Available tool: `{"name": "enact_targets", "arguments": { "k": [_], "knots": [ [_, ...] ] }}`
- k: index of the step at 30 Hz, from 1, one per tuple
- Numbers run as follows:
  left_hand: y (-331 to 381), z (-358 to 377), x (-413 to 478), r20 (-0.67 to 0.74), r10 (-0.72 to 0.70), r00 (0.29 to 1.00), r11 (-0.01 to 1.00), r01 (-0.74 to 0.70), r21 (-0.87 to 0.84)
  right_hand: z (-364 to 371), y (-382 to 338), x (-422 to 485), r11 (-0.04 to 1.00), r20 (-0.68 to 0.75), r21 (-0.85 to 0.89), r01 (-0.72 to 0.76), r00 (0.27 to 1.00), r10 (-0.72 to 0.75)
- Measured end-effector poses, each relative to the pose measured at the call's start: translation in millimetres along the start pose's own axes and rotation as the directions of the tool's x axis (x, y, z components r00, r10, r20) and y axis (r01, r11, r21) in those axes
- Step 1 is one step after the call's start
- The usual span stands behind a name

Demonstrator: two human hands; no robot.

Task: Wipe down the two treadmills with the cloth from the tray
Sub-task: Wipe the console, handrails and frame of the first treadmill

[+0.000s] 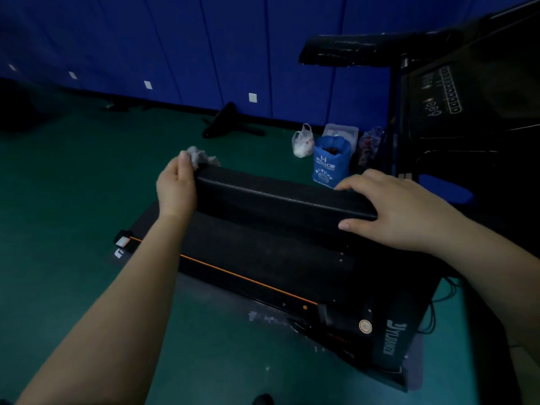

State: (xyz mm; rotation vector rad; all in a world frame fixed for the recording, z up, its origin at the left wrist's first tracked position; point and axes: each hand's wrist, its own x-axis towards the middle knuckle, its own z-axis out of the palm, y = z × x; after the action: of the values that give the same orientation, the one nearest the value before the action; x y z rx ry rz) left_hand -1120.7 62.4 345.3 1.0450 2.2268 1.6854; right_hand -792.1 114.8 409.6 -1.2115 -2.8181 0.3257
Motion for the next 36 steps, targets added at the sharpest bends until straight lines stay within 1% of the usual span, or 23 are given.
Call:
{"name": "enact_targets", "arguments": {
  "k": [1,2,5,6,9,10,11,12,14,16,18,20,21,24,27,31,33,36],
  "knots": [
    [0.4,-0.1,-2.8,-0.004,-0.083,0.997,0.993,0.082,-0.087,0.3,0.0,0.2,1.000,0.005,0.003,-0.003,1.000,0.003],
    [-0.7,1.0,-5.2,-0.013,-0.137,0.990,0.981,0.134,-0.140,0.7,0.0,0.4,1.000,0.012,0.005,-0.007,1.000,0.007],
    [-8.9,3.7,-9.3,-0.034,-0.234,0.972,0.953,0.222,-0.205,0.4,-0.1,1.7,0.999,0.029,0.017,-0.030,0.999,0.029],
    [-14.1,4.2,-8.4,-0.036,-0.298,0.954,0.932,0.283,-0.229,-0.1,-0.5,2.1,0.999,0.036,0.023,-0.036,0.999,0.036],
    [-21.8,3.1,-6.5,0.030,-0.497,0.867,0.820,0.480,-0.311,-0.7,-1.4,1.6,0.998,0.044,0.039,-0.054,0.998,0.052],
    [-21.3,3.6,-6.3,0.044,-0.527,0.848,0.795,0.511,-0.325,-0.3,-1.6,1.6,0.998,0.044,0.043,-0.055,0.998,0.053],
    [-19.6,5.2,-7.4,0.030,-0.539,0.841,0.787,0.516,-0.339,-0.1,-1.6,1.8,0.997,0.045,0.046,-0.056,0.998,0.053],
    [-16.7,7.6,-10.1,-0.012,-0.532,0.847,0.796,0.495,-0.349,-0.5,-1.7,2.1,0.997,0.047,0.047,-0.057,0.997,0.055],
    [-12.6,14.1,-19.1,-0.164,-0.466,0.869,0.848,0.386,-0.363,-1.2,-1.9,2.9,0.997,0.055,0.047,-0.061,0.997,0.059],
    [-7.5,26.0,-32.4,-0.298,-0.403,0.865,0.881,0.279,-0.383,-0.9,-1.1,2.9,0.997,0.051,0.054,-0.061,0.997,0.058],
    [-2.6,41.0,-45.3,-0.350,-0.369,0.861,0.874,0.194,-0.445,0.2,0.0,3.2,0.996,0.047,0.066,-0.052,0.998,0.049],
    [2.5,58.7,-61.1,-0.349,-0.352,0.868,0.864,0.159,-0.477,1.0,1.2,3.3,0.996,0.039,0.073,-0.041,0.998,0.039],
    [5.4,66.6,-71.2,-0.343,-0.322,0.883,0.880,0.146,-0.451,1.1,0.9,4.2,0.996,0.032,0.076,-0.037,0.999,0.035],
    [19.1,95.5,-120.0,-0.299,-0.140,0.944,0.948,0.041,-0.315,2.0,3.4,4.3,0.995,0.025,0.091,-0.033,0.999,0.031],
    [35.9,119.9,-173.5,-0.244,-0.017,0.970,0.969,-0.044,-0.243,2.7,4.8,4.0,0.996,0.011,0.092,-0.009,1.000,0.008],
    [50.5,145.4,-229.3,-0.148,-0.004,0.989,0.973,-0.030,-0.229,2.5,6.9,5.7,0.996,0.001,0.085,0.024,1.000,-0.024],
    [54.7,157.6,-254.6,-0.115,0.030,0.993,0.979,-0.052,-0.197,2.3,8.8,6.9,0.994,0.016,0.105,0.032,0.999,-0.034],
    [49.8,168.0,-281.6,-0.024,0.045,0.999,0.989,-0.048,-0.139,2.2,11.7,8.9,0.994,0.028,0.107,0.035,0.999,-0.038]
  ]
}}
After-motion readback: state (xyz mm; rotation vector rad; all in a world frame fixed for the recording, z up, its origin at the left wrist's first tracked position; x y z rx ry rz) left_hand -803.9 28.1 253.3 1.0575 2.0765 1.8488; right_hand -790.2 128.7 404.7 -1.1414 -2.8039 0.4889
